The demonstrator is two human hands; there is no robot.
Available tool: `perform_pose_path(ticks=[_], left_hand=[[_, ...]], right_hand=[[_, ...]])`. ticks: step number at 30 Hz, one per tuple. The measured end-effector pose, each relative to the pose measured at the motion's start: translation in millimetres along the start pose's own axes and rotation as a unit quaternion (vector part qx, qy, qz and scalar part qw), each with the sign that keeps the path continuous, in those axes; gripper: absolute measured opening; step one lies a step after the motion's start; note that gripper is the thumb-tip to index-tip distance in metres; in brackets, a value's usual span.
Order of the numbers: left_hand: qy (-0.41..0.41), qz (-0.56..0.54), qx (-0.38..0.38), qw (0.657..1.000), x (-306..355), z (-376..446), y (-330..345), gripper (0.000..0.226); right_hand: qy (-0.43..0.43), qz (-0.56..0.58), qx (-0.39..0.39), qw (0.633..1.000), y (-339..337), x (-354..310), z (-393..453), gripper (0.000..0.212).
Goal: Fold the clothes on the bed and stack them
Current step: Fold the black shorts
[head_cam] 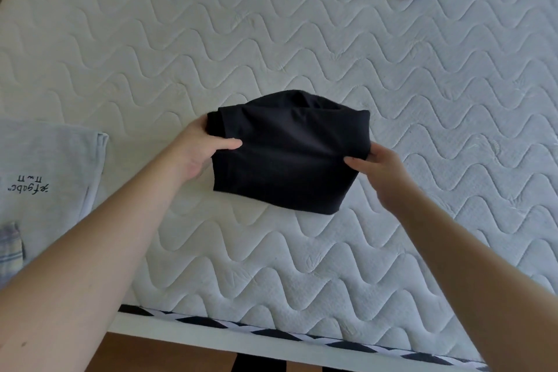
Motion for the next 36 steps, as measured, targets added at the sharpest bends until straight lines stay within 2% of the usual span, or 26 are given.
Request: perform_pose_path(ticks=[2, 5, 9, 12, 16, 19, 23, 28, 30, 32, 34, 36], left_hand=[[0.075, 0.086, 0.011, 0.993, 26.9, -0.7, 5.6, 0.051], [0.199, 0.212, 0.029, 0.956, 62.9, -2.2, 16.6, 0.052], [0.314, 0.283, 0.052, 0.905, 79.9, -0.7, 29.6, 0.049], [0.382, 0.351, 0.033, 0.854, 65.3, -3.5, 43.3, 0.042], [0.318, 0.429, 0.021, 0.845, -5.0, -13.5, 58.0, 0.048], [0.27, 0.476, -0.001, 0.837, -59.3, -30.8, 61.0, 0.059], [0.238, 0.554, -0.011, 0.798, -96.3, -48.7, 60.6, 0.061], [0.271, 0.586, 0.029, 0.764, -92.5, -59.7, 66.3, 0.054], [0.32, 0.589, 0.036, 0.741, -86.2, -66.7, 80.4, 0.043], [0.376, 0.58, 0.011, 0.723, -82.7, -72.0, 99.7, 0.032], [0.382, 0.599, -0.037, 0.703, -84.7, -74.0, 120.5, 0.044], [0.348, 0.642, -0.077, 0.679, -90.7, -72.6, 135.9, 0.062]], right_hand=[[-0.027, -0.001, 0.026, 0.999, -14.9, -19.8, -3.5, 0.031], [-0.054, -0.013, 0.084, 0.995, -32.7, -43.1, -3.7, 0.023], [-0.085, -0.009, 0.143, 0.986, -45.7, -52.4, -4.6, 0.031], [-0.079, -0.014, 0.161, 0.984, -47.3, -35.2, -8.6, 0.038], [0.007, -0.044, 0.144, 0.989, -39.4, 19.5, -30.4, 0.045], [0.059, -0.038, 0.145, 0.987, -33.5, 58.1, -49.7, 0.039], [0.119, -0.044, 0.152, 0.98, -30.2, 85.0, -72.5, 0.033], [0.134, -0.031, 0.184, 0.973, -27.9, 83.5, -84.7, 0.025], [0.123, -0.05, 0.221, 0.966, -24.6, 79.7, -89.5, 0.02], [0.114, -0.057, 0.251, 0.959, -16.0, 78.1, -98.2, 0.014], [0.133, -0.033, 0.229, 0.964, -0.1, 84.8, -107.8, 0.021], [0.192, 0.017, 0.166, 0.967, 20.8, 94.2, -115.0, 0.031]])
Point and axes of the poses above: each hand's wrist, its own z-axis towards the middle knuckle, its own y-axis out of the palm, x = y × z, the point moved 3 cm from there along z, towards the middle knuckle, and after that the axes turned 4 degrees about -x, right-handed, at the moved point
